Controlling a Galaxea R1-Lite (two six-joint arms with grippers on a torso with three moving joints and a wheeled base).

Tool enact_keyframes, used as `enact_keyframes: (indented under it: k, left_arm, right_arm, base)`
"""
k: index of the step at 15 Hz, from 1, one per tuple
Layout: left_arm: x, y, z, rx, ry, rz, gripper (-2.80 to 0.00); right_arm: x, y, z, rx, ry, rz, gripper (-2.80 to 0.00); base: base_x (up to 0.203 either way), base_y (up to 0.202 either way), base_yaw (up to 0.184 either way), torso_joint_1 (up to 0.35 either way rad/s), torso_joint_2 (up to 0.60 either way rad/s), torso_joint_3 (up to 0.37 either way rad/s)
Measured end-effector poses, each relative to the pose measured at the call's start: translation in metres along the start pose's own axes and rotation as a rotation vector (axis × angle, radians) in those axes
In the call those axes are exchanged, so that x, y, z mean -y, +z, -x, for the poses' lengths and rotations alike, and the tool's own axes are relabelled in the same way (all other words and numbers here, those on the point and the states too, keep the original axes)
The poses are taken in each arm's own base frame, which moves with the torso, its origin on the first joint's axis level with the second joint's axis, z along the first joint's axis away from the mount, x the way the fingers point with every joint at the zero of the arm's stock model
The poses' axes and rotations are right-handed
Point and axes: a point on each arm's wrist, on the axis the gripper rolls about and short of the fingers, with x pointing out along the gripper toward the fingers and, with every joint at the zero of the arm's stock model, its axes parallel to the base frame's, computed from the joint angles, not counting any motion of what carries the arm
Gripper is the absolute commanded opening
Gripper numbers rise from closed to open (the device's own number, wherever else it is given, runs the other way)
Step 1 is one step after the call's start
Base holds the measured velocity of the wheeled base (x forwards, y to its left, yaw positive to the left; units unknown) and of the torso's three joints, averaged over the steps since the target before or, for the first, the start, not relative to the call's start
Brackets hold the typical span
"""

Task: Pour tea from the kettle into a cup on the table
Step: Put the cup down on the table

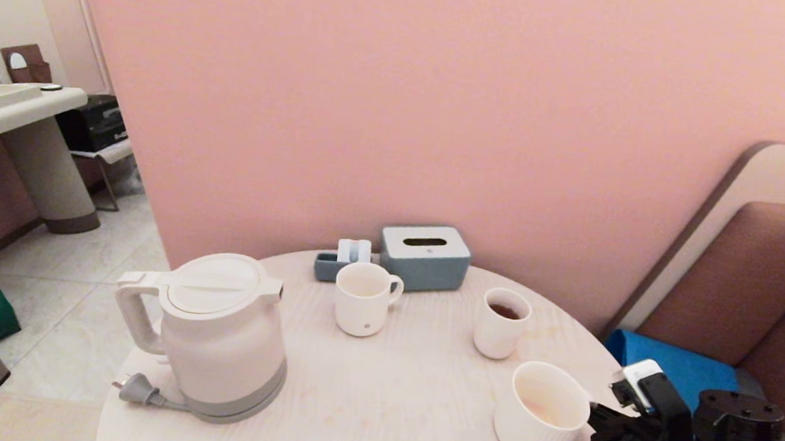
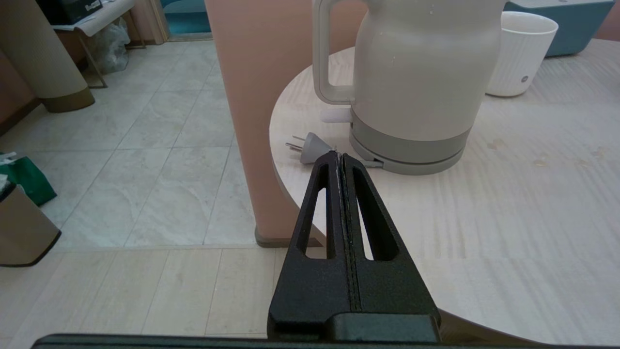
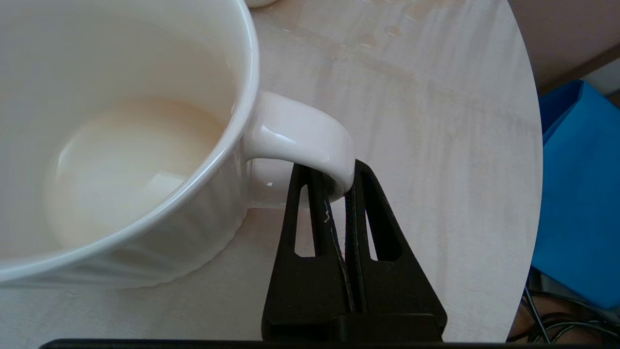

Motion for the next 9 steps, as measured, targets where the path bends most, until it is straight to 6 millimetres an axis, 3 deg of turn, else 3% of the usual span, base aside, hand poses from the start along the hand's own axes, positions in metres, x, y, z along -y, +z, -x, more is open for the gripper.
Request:
enact_keyframes:
  k: [7,8,9]
  left_arm:
    - [0.0,0.0,0.0,0.0,0.0,0.0,-2.8]
    - [0.0,0.0,0.0,0.0,0.0,0.0,-2.8]
    - [0.0,0.0,0.0,0.0,0.0,0.0,-2.8]
  right_arm:
    - [0.0004,0.001,-0.0003,0.007,-0.004,-0.002,-2.8]
    - [0.0004,0.001,-0.0004,0.007,-0.004,-0.003,0.0]
    - [0.0003,0.0007,-0.0004,0.005,-0.004,-0.002,0.0]
  base:
    - [0.0,0.0,0.0,0.0,0.0,0.0]
    - [0.0,0.0,0.0,0.0,0.0,0.0]
    - [0.0,0.0,0.0,0.0,0.0,0.0]
